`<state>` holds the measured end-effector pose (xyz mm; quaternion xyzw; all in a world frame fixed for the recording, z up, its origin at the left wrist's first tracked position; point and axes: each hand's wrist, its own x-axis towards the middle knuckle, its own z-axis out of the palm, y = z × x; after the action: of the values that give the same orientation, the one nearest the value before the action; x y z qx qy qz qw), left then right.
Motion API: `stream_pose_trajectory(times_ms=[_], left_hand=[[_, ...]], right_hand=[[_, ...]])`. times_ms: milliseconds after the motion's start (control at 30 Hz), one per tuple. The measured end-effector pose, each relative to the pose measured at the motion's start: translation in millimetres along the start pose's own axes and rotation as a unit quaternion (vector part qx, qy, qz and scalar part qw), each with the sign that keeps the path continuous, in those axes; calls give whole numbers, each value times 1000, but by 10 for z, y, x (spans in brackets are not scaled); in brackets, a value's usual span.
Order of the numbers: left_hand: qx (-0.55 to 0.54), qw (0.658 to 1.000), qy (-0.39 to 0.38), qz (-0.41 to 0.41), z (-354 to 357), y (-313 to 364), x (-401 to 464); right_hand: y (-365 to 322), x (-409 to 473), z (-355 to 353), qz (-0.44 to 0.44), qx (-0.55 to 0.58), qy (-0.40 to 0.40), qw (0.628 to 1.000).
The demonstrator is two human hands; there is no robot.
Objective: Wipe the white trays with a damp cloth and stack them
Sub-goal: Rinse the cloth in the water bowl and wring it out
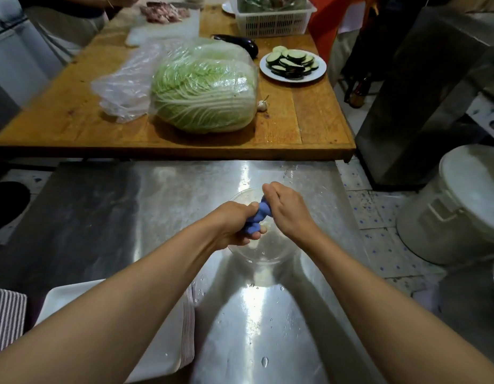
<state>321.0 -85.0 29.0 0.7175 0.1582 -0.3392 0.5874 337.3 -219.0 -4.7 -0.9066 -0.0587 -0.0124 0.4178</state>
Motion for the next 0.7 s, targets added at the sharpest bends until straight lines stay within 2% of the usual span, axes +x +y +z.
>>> stream_pose_trajectory(times_ms=[67, 133, 167, 267, 400, 500, 533, 600, 633, 700], left_hand=[[64, 996, 21, 53, -23, 10, -51], [133, 982, 62, 119, -39, 2, -79], [189, 964, 90, 163, -42, -10, -91], [381, 870, 156, 272, -4, -56, -136], [526, 744, 207, 356, 56, -110, -182], [577, 683, 211, 394, 52, -133, -190], [589, 672, 211, 396, 48, -135, -187], [586, 673, 213, 397, 39, -150, -182], [564, 694, 213, 394, 42, -160, -177], [492, 762, 199, 370, 57, -158, -154]], right_hand=[[-56, -31, -87, 114, 136, -41, 983], [-42, -55, -173, 236, 251, -87, 935], [-28, -55, -210, 278, 300, -106, 906], [-48, -46, -234, 370, 429, -112, 817], [-116, -84, -173, 412, 469, -113, 773], [-147, -175, -218, 446, 491, -185, 726], [-155, -189, -228, 444, 469, -211, 734], [-192, -186, -202, 412, 373, -218, 802], [-205, -181, -170, 382, 312, -189, 849], [-217, -155, -114, 289, 203, -89, 931]])
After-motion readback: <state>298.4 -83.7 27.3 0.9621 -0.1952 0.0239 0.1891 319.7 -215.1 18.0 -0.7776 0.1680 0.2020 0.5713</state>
